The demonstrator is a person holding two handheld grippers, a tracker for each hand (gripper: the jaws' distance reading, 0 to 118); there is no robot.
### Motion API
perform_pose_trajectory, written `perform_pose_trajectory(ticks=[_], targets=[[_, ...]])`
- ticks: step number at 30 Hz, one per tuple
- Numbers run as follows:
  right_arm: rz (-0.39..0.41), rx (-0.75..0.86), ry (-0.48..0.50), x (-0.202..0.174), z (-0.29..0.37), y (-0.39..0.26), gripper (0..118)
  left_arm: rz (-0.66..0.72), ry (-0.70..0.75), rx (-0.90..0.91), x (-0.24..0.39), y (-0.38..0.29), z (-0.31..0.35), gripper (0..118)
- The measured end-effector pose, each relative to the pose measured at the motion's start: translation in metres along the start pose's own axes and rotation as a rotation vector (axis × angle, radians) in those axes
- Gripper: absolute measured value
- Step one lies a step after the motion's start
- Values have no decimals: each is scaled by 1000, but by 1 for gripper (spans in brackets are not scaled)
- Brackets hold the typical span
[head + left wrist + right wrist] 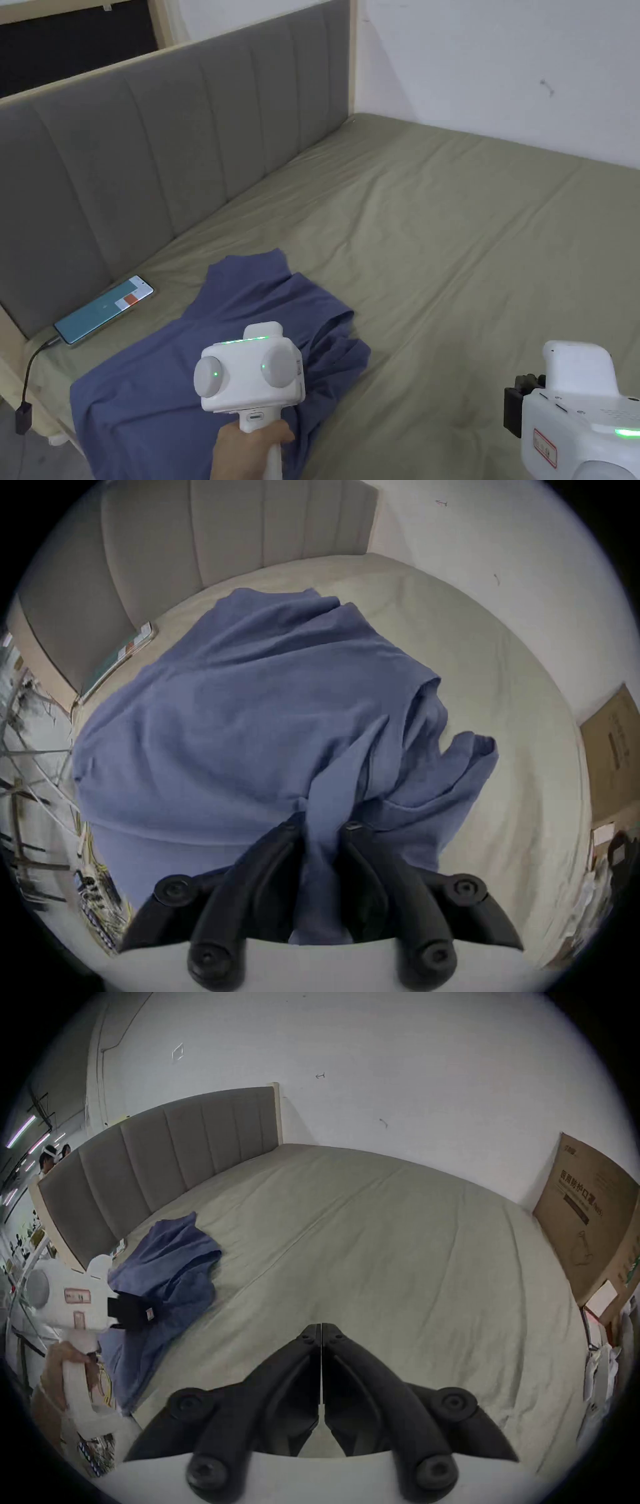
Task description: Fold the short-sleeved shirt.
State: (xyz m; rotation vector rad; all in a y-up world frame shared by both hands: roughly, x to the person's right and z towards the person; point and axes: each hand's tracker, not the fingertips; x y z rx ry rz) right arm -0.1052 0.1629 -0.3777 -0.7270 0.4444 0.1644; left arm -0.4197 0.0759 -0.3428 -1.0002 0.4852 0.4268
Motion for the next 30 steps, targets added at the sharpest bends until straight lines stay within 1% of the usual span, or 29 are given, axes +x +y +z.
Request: perform_pose_trajectory(ticks=[3,5,7,9,11,14,15,17,19,21,22,23,25,28,30], targets=[[-20,5,3,6,6,0,1,2,-14,5,1,2,8,14],[-28,13,-1,11,11,0,1,7,-50,0,0,6,18,14],[-42,29,-11,19,19,-1,1,64,-115,25,-1,12,37,14],[-64,40,-15,29,28,-1,1,83,-157,63,4,18,60,13],[-88,54,-24,40,36,-2,1,-7,-182,109,23,27,83,13],[-141,79,-48,62,53,-4,1,-84,-246,169,65,37,121,13],[-161,93,-54,72,62,-5,1,-65,-329,171,84,39,133,13],[-191,126,-82,93,80,-7,1,-135,-444,184,130,37,154,13],[-215,162,-148,118,102,-10,1,-279,-481,211,188,28,178,13],[-252,185,-216,147,126,-15,1,-380,-516,213,242,12,198,13],[-275,201,-241,163,140,-19,1,-425,-564,219,270,-1,207,13],[-293,216,-265,178,154,-23,1,-442,-638,191,292,-10,214,13],[-325,243,-367,212,185,-34,1,-492,-770,131,344,-30,232,13],[-369,257,-496,257,227,-54,1,-585,-926,104,409,-68,260,13],[-413,252,-563,282,250,-71,1,-625,-988,54,441,-98,271,13]])
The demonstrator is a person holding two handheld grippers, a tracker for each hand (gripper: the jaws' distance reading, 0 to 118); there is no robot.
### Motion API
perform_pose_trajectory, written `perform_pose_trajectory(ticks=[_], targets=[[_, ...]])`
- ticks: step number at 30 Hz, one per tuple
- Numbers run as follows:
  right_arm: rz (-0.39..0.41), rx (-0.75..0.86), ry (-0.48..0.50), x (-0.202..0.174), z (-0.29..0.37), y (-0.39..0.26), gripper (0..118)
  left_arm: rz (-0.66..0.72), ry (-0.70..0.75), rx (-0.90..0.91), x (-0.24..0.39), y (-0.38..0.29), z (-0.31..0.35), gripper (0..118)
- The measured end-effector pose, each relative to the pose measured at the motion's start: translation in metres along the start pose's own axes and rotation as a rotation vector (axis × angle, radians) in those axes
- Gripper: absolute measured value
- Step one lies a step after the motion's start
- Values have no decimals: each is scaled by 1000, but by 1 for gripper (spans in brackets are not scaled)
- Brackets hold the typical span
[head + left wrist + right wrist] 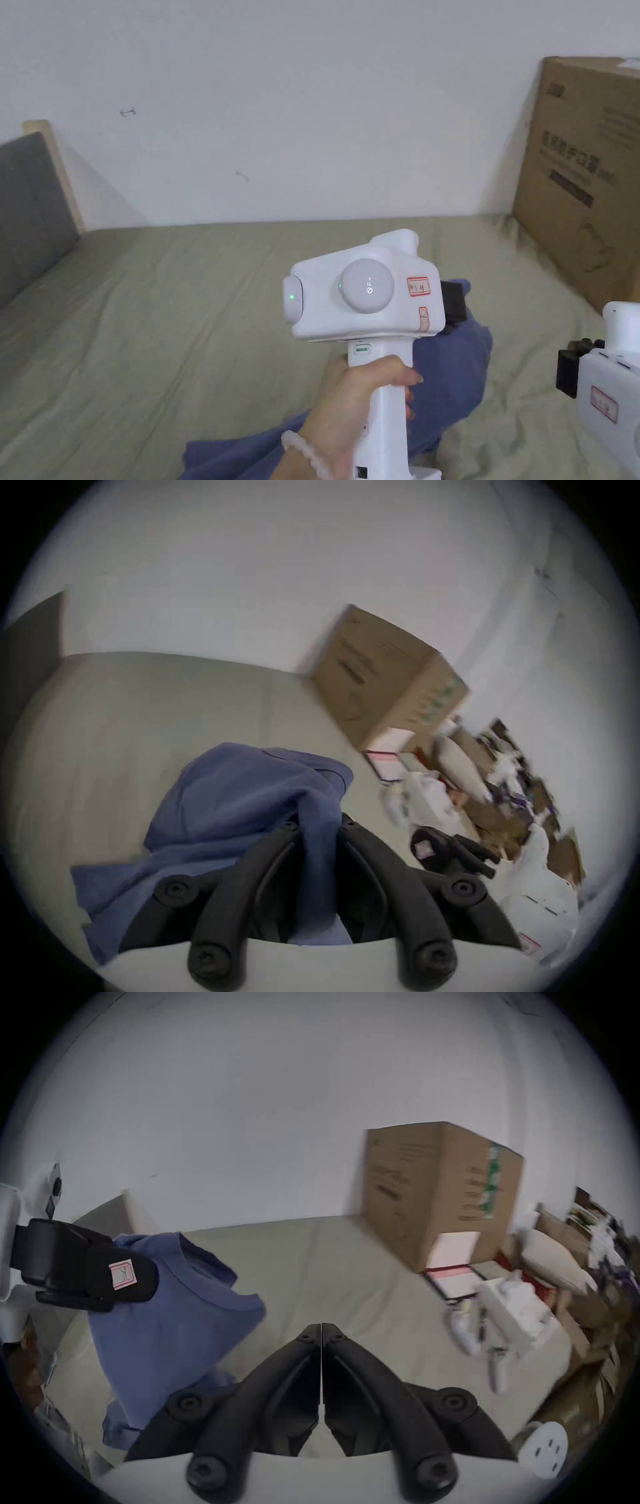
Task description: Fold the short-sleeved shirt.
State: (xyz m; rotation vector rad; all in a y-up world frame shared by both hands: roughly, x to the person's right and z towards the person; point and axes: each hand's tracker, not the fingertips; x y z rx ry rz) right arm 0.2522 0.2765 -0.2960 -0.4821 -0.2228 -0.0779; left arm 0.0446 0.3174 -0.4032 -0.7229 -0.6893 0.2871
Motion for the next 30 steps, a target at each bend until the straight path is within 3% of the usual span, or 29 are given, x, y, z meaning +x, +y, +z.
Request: perform_pose_trajectory(ticks=[3,9,11,13,14,15,16,22,23,24,26,27,30], targets=[[-33,-29,-85,41,9,-9,1,22,-94,-87,29,-27,-42,13],[-92,-103,-150,78,10,-39,1,-117,64,-352,23,-129,-135,15],[-96,-127,-150,76,7,-47,1,-135,106,-474,15,-157,-151,40],[-86,-150,-137,70,3,-54,1,-178,155,-495,9,-173,-154,74],[-80,-158,-130,70,-2,-56,1,-178,173,-490,7,-174,-151,82],[-72,-164,-121,66,-5,-58,1,-163,160,-470,6,-171,-148,82],[-63,-172,-114,61,-6,-58,1,-154,162,-453,4,-164,-137,104],[-33,-168,-38,31,-15,-53,1,-146,158,-230,-15,-101,-67,106],[-23,-167,-25,25,-16,-52,1,-135,173,-205,-24,-96,-52,103],[-12,-168,-12,19,-17,-52,1,-117,184,-193,-33,-94,-40,93],[5,-172,8,5,-20,-53,1,-89,237,-185,-56,-95,-17,27],[8,-178,17,-1,-22,-54,1,-72,284,-189,-70,-100,-9,2],[7,-204,57,-17,-32,-61,1,-18,418,-200,-116,-121,17,0]])
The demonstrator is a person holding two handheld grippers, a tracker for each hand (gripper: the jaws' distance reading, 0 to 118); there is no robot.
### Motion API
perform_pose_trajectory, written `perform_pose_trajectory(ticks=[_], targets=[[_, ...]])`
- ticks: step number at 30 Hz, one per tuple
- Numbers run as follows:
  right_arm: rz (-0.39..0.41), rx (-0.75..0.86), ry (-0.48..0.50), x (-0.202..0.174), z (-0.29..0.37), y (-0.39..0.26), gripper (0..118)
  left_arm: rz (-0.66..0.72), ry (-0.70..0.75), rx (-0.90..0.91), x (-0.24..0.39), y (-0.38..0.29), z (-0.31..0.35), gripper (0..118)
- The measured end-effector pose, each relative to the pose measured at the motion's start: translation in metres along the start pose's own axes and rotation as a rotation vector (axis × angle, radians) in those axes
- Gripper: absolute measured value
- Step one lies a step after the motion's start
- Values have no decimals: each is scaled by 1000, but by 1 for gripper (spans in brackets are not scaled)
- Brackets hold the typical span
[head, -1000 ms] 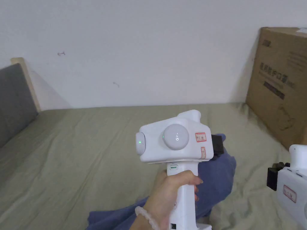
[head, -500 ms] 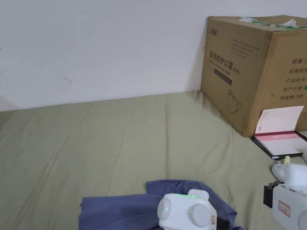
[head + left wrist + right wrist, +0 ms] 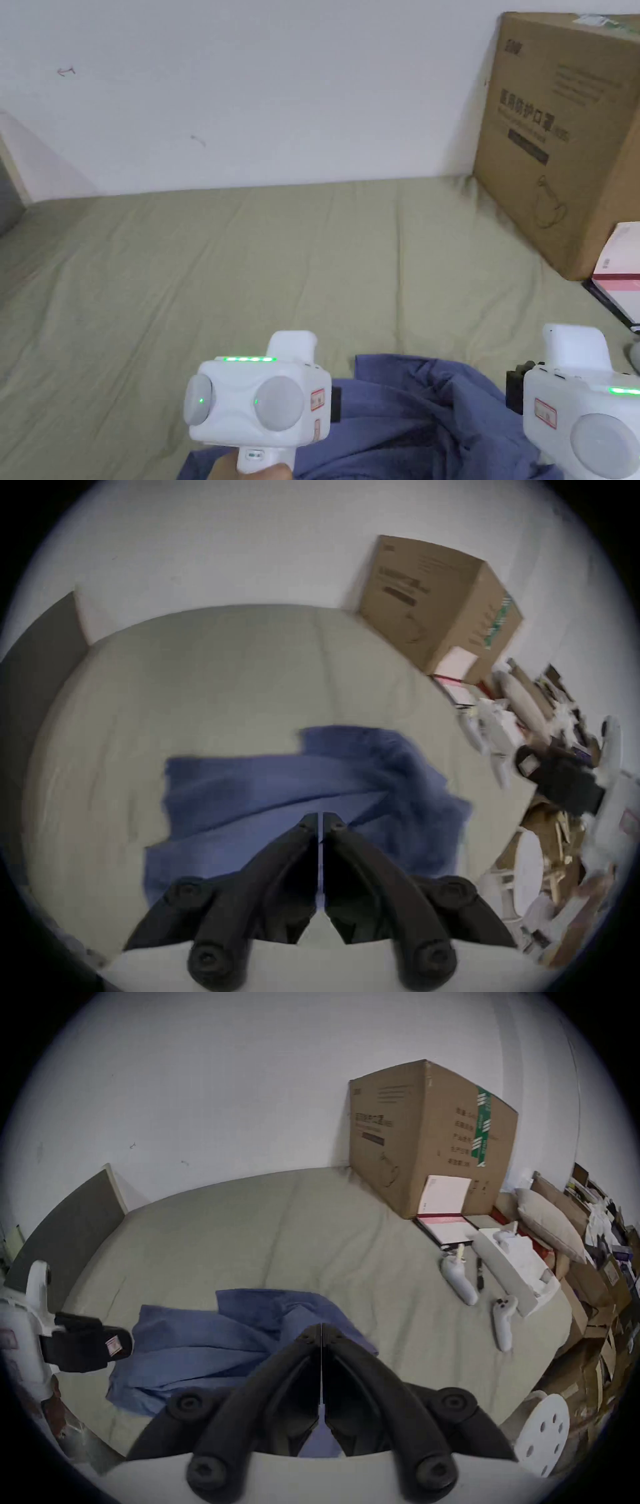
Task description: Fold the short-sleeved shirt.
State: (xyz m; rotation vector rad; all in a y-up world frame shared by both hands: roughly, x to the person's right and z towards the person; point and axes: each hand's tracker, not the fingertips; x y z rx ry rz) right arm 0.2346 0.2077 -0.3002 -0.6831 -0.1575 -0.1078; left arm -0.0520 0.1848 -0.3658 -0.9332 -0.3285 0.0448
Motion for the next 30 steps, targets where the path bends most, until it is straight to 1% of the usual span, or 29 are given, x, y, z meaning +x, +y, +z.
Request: perform_pose_trajectory(ticks=[3,6,7,8,9,10,11,12,13,15,17,19,20,21,22,23,24,25,26,27,28,30], targets=[[12,-28,33,-16,-14,-2,1,61,42,-60,-41,-18,-5,0],[47,-48,50,-33,-25,-1,1,182,108,-54,-75,-13,-13,0],[54,-54,55,-37,-30,0,1,215,127,-58,-87,-5,-17,6],[62,-60,64,-41,-33,0,1,241,136,-64,-97,5,-22,21],[73,-69,70,-44,-38,2,1,235,131,-66,-107,17,-28,41],[82,-74,73,-47,-44,2,1,237,131,-49,-115,30,-34,69],[85,-76,71,-48,-48,3,1,248,136,-38,-123,40,-42,83],[87,-83,71,-49,-52,2,1,256,145,-42,-131,54,-54,89],[84,-90,74,-49,-58,2,1,276,171,-53,-137,66,-65,89],[65,-112,74,-47,-68,0,1,290,202,-74,-144,82,-89,89],[52,-132,71,-44,-76,-3,1,288,191,-122,-148,91,-118,88],[49,-155,60,-41,-85,-6,1,297,162,-211,-146,89,-149,87],[49,-163,53,-40,-87,-8,1,292,158,-258,-146,85,-162,85],[51,-174,47,-38,-90,-10,1,283,158,-300,-145,79,-173,76],[53,-183,42,-37,-92,-11,1,256,184,-329,-142,72,-184,51],[54,-189,38,-35,-93,-13,1,223,272,-270,-133,67,-175,47],[55,-194,34,-33,-94,-15,1,236,246,-241,-125,70,-171,44],[59,-201,30,-32,-96,-15,1,204,269,-235,-116,74,-168,25],[61,-207,25,-32,-97,-15,1,175,276,-228,-112,74,-166,11],[64,-209,26,-30,-98,-14,1,133,294,-232,-106,76,-166,9],[62,-208,30,-28,-99,-12,1,116,279,-226,-103,75,-165,8],[45,-207,54,-20,-100,-3,1,126,254,-226,-103,75,-157,8]])
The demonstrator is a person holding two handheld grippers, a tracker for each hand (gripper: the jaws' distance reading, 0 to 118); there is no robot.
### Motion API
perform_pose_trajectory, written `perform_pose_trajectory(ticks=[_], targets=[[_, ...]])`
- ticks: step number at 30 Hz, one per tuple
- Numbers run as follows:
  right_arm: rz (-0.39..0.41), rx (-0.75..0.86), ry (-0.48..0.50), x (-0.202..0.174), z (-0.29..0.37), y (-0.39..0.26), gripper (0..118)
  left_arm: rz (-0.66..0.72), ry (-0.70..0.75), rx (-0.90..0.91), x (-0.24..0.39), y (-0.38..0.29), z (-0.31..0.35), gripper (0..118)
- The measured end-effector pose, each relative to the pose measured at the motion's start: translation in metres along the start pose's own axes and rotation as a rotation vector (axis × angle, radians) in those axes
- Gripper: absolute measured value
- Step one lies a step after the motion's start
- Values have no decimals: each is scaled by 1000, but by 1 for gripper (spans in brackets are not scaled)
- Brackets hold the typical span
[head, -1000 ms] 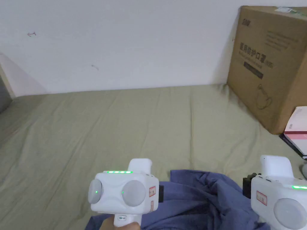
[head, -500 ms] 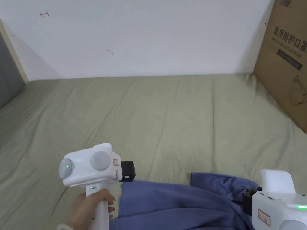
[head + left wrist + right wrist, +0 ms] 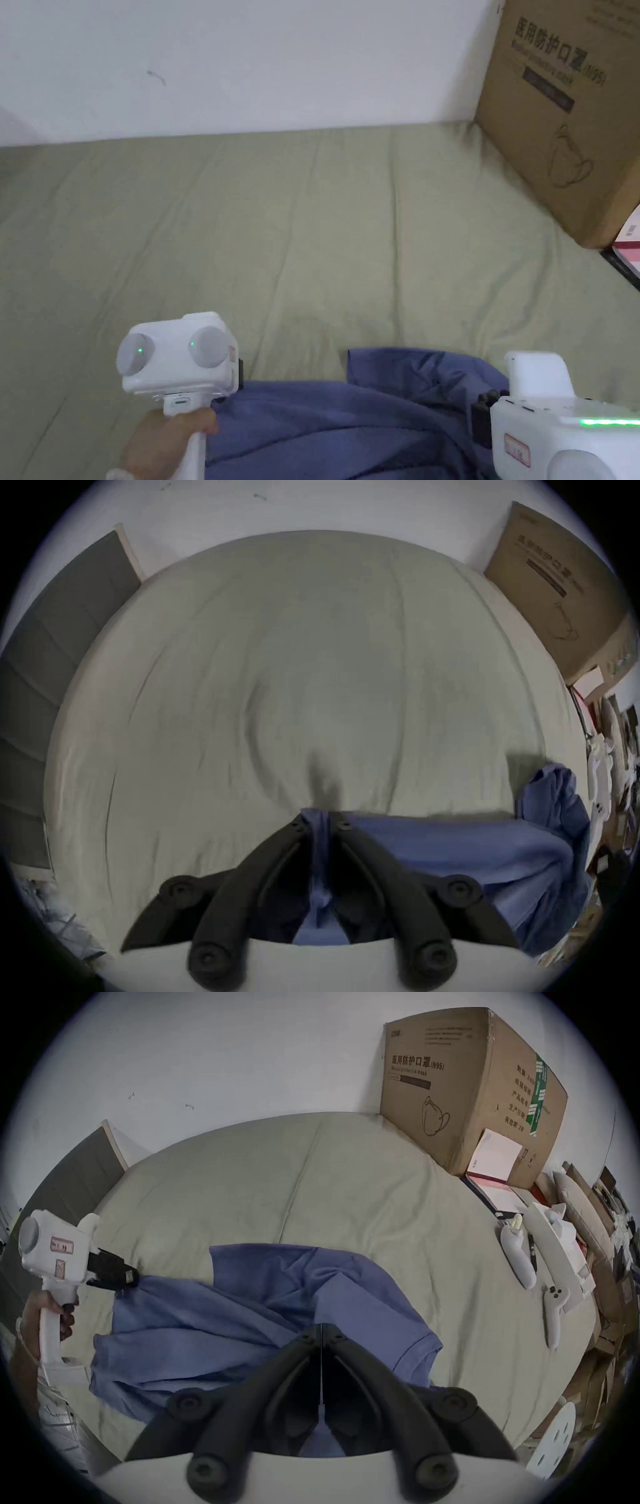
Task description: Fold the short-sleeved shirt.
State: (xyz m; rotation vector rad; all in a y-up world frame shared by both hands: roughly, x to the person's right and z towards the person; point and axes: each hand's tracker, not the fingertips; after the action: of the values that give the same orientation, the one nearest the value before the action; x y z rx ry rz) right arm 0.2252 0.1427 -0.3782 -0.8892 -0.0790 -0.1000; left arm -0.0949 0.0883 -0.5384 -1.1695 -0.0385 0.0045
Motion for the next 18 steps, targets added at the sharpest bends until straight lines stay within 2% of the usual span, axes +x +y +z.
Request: perform_pose_trajectory(ticks=[3,4,5,7,9,11,13,16,18], targets=[[31,30,3,12,-8,26,2,20,-34,37,-6,-1,20,8],[65,18,5,15,-17,40,13,23,-47,44,-10,1,25,8],[101,-14,16,18,-27,52,36,32,-53,54,-12,3,32,8],[162,-104,42,26,-60,76,92,40,-75,80,-14,4,46,8],[170,-168,84,37,-91,89,96,41,-95,110,-17,5,58,8],[130,-209,20,44,-115,98,96,31,-104,121,-19,4,66,8],[76,-278,-27,56,-139,98,93,16,-101,123,-21,6,67,8],[-33,-348,-12,62,-154,84,89,18,-99,125,-22,7,64,8],[6,-382,23,63,-169,75,84,22,-96,115,-21,7,59,8]])
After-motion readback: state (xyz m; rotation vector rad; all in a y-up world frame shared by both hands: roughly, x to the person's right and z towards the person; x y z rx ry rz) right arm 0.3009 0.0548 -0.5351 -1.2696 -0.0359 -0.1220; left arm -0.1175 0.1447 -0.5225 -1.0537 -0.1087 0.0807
